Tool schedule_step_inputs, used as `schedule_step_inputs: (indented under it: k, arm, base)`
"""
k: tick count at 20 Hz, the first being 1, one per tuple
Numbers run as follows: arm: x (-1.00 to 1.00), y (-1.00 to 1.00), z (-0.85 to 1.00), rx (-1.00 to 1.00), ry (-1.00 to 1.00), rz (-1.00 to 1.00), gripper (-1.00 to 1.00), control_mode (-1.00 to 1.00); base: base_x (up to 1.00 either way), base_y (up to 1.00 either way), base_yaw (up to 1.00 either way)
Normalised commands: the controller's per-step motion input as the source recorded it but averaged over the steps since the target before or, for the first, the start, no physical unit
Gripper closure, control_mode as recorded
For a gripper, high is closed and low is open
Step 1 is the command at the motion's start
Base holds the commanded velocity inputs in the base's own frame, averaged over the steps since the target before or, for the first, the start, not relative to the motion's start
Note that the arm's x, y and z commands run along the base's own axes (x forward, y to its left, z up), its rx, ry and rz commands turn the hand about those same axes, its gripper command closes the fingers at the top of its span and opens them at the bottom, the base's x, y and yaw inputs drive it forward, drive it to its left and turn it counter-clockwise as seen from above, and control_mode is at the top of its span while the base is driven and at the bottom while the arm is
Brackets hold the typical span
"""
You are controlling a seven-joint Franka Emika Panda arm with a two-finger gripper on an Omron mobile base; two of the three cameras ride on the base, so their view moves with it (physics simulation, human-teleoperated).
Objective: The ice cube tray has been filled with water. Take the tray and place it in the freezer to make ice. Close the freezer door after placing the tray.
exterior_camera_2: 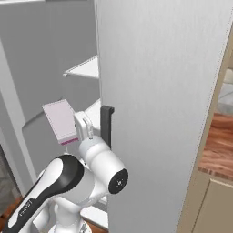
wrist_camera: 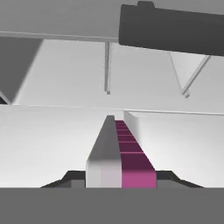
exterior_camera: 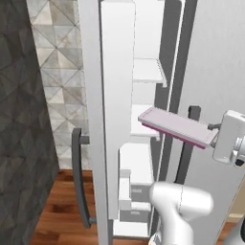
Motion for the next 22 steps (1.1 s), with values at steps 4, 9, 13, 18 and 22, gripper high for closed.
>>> schedule_step_inputs:
  k: [4,9,13,18,22]
  arm:
    - [0.0,0.0,0.0,0.0,0.0,0.0,1.0,1.0]
    - [0.0,0.0,0.0,0.0,0.0,0.0,1.0,1.0]
    - [0.0,0.0,0.0,0.0,0.0,0.0,1.0,1.0]
    - [0.0,0.0,0.0,0.0,0.0,0.0,1.0,1.0]
    - [0.0,0.0,0.0,0.0,0.0,0.0,1.0,1.0]
  base:
    - [0.23,0.0,-0.16]
    - [0.24,0.08,-0.15]
    - [0.32,0.26,-0.17]
    - [0.36,0.29,-0.17]
    - [0.36,0.2,-0.16]
